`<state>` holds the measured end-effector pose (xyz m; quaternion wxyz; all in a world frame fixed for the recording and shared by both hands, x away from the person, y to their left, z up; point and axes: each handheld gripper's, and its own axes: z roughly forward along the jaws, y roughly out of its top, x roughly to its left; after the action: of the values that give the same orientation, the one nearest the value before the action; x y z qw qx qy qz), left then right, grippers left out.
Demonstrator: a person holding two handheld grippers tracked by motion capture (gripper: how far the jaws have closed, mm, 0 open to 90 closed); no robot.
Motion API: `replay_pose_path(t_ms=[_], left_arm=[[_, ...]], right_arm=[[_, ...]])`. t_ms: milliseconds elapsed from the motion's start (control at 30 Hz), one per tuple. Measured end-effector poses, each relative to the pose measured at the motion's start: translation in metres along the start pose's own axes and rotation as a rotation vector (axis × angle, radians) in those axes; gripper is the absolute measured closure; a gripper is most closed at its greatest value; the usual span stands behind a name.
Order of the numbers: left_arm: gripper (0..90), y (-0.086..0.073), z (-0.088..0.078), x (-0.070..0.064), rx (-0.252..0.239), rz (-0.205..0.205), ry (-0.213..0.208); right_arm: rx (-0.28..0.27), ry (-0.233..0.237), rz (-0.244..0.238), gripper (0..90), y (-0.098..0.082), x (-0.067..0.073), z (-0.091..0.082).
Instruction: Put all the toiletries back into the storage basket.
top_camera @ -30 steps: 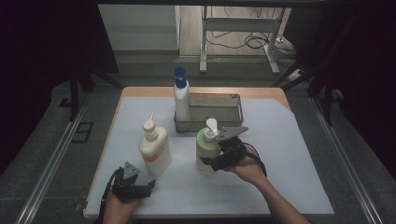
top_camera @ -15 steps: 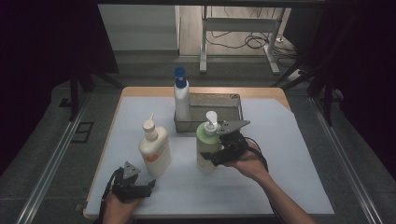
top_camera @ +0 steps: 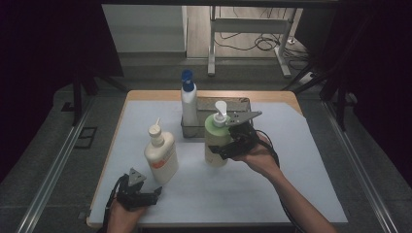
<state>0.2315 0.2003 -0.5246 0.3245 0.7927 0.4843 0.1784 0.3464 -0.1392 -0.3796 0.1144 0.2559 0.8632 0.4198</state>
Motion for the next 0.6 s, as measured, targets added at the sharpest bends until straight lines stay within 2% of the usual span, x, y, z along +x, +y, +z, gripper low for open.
replay_pose_path(t_ms=[267,600], left_arm=[[12.1,0.000,0.000,0.000,-0.001,0.000,0.000],[12.1,0.000,0.000,0.000,-0.001,-0.001,0.000]], right_arm=[[-0.008,-0.024,-0.001,12.8,0.021,-0.008,0.000],[-0.017,-0.062,0.014,12.8,0.035,-0.019,0.002]])
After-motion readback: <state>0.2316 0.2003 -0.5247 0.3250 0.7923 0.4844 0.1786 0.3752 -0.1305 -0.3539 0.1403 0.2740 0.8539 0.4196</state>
